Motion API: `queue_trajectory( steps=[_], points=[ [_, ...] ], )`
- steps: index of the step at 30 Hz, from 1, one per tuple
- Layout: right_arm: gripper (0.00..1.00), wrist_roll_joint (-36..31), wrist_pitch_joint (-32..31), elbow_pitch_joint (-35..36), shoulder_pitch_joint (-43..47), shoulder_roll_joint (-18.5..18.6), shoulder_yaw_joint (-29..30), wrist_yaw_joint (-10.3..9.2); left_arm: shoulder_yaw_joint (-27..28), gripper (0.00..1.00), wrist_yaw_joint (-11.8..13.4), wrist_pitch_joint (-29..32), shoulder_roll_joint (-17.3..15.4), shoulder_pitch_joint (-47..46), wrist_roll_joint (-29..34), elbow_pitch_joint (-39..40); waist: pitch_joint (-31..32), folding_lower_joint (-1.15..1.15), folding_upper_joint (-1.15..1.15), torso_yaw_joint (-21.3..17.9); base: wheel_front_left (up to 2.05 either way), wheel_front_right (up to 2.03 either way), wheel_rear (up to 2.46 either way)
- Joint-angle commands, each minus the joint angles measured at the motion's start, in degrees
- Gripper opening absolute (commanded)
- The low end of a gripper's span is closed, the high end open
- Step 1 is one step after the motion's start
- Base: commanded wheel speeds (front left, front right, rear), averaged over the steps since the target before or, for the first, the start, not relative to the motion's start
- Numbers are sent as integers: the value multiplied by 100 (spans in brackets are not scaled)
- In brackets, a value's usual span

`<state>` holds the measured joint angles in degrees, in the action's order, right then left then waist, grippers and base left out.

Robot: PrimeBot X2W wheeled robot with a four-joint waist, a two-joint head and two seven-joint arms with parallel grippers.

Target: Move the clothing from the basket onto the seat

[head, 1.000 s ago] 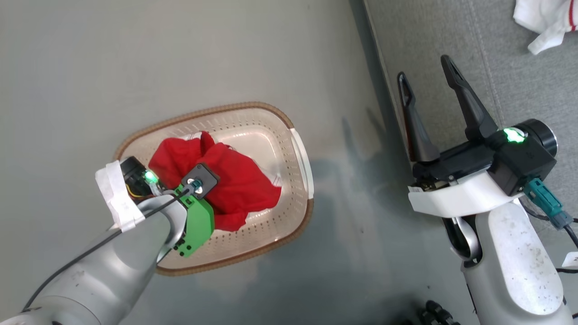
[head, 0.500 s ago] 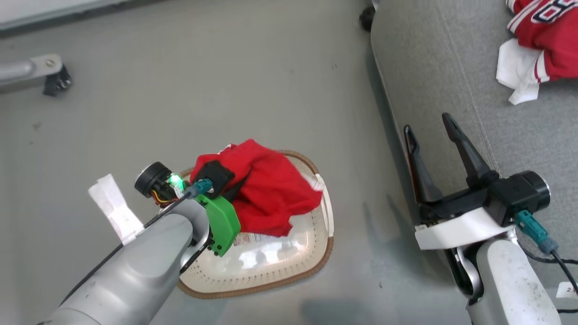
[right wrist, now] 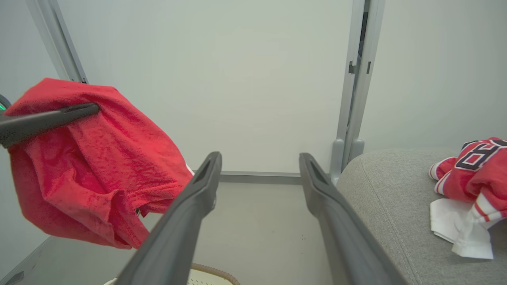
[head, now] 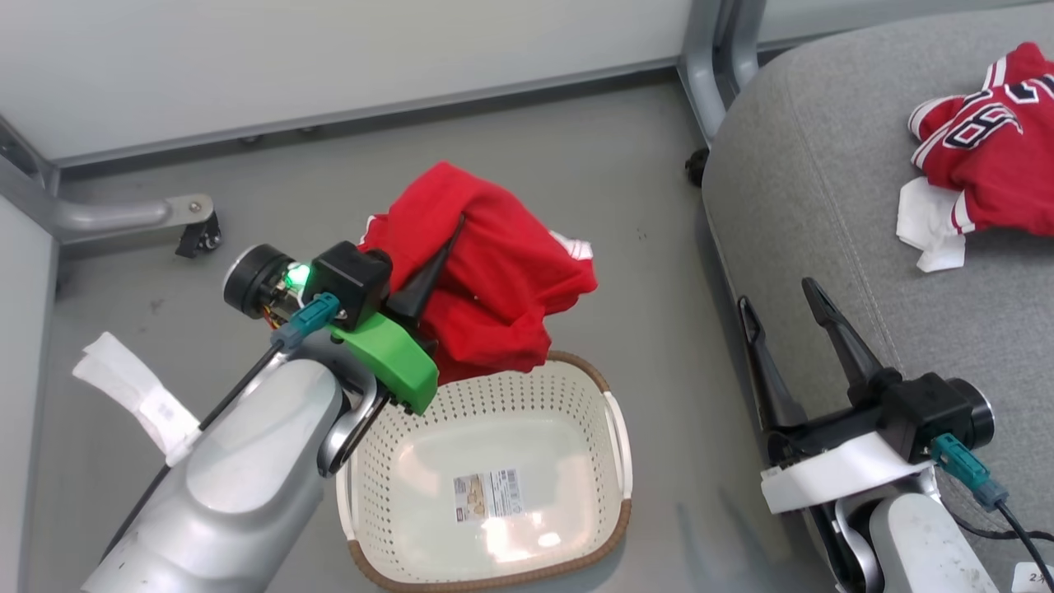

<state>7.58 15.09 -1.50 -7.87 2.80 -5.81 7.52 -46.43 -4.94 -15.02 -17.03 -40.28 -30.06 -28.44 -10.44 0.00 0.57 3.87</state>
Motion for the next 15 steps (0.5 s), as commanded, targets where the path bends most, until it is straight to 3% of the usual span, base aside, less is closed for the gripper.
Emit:
queue_trajectory(
  steps=[1, 15],
  points=[
    [100, 30, 11, 1, 120, 18, 3, -6, 130, 0, 40, -21, -44, 139, 114, 159, 241, 0, -57, 98, 0, 0, 0],
    [100, 222, 11, 86, 498, 18, -14, -6, 702, 0, 157, -21, -109, 343, 478, 1541, 569, 0, -57, 133, 0, 0, 0]
  ],
)
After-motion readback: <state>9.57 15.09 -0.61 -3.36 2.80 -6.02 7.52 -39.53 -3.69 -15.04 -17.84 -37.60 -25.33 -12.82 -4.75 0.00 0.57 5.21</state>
